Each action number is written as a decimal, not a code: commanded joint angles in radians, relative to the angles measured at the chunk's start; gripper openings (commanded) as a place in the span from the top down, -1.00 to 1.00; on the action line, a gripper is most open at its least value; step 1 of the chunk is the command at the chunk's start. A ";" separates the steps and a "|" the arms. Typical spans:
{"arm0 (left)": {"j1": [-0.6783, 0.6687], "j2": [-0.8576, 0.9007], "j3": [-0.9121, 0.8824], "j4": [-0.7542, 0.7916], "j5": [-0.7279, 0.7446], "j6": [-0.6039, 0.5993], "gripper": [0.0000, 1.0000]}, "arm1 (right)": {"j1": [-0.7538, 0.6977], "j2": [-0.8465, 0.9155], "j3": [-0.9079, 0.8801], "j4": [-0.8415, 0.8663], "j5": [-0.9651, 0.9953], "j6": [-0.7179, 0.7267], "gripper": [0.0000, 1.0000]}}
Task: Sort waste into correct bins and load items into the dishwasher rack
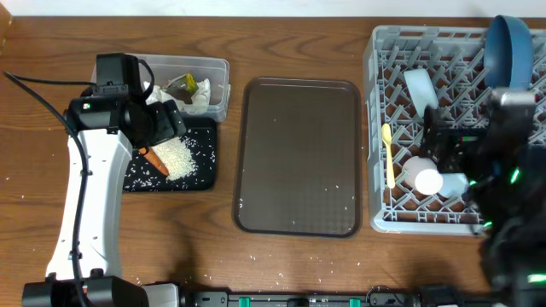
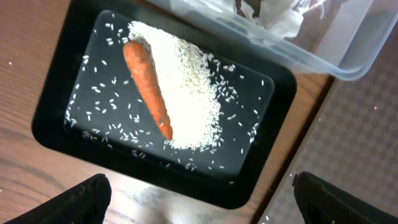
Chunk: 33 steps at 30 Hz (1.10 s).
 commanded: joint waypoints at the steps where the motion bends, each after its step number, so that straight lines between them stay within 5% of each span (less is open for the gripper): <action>1: 0.005 0.008 0.002 -0.001 0.001 0.002 -0.92 | -0.062 -0.230 -0.445 0.285 -0.047 -0.014 -0.98; 5: 0.005 0.008 0.002 -0.001 0.001 0.002 -0.92 | -0.077 -0.430 -0.752 0.485 -0.037 0.020 -0.99; 12: 0.005 0.008 0.002 -0.001 0.001 0.002 -0.92 | -0.069 -0.687 -1.050 0.546 -0.026 0.021 -0.99; 33: 0.005 0.008 0.002 -0.001 0.001 0.002 -0.92 | -0.053 -0.794 -1.080 0.499 -0.048 0.027 -0.99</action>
